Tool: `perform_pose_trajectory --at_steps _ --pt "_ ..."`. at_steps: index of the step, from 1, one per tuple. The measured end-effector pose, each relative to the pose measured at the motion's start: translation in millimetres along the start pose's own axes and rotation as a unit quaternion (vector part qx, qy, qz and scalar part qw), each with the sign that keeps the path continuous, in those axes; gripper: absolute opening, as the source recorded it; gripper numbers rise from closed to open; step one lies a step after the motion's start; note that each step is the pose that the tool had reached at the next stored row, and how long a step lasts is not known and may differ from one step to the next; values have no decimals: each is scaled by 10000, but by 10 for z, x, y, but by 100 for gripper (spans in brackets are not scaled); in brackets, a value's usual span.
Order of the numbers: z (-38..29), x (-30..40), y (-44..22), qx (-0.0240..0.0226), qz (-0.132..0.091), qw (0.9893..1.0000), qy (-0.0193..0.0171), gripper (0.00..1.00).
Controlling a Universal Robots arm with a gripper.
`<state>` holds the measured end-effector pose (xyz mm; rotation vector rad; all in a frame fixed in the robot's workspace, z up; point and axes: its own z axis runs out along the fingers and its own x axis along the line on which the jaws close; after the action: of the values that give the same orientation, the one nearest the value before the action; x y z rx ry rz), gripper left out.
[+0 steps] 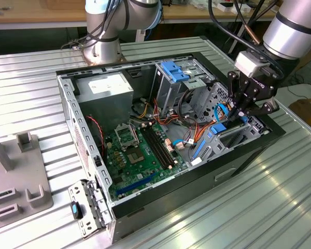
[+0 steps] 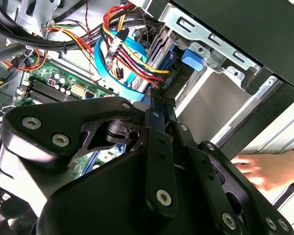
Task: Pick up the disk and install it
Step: 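Insert the second disk wire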
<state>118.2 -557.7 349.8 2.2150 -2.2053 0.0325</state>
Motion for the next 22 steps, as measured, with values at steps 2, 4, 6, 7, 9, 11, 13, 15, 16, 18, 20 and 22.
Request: perform_pose_trajectory --at_steps 2,4,6,7,9,11,13,15,16,18,20,22 --pt "7 0 0 1 0 10000 1 16" --pt "8 0 0 1 0 10000 0 16" --pt "10 0 1 22 1 10000 -2 16" --pt "10 0 1 25 0 10000 -1 16" --pt "9 0 4 32 1 10000 -1 16" --pt "15 0 9 58 2 10000 0 16" --pt "16 0 9 59 1 10000 0 16" --pt "43 0 10 72 2 10000 -1 16" --pt "59 0 10 82 2 10000 2 16" --pt "82 2 11 92 2 10000 5 16" --pt "98 2 11 96 2 10000 1 16" --pt "102 2 11 96 2 10000 0 16"
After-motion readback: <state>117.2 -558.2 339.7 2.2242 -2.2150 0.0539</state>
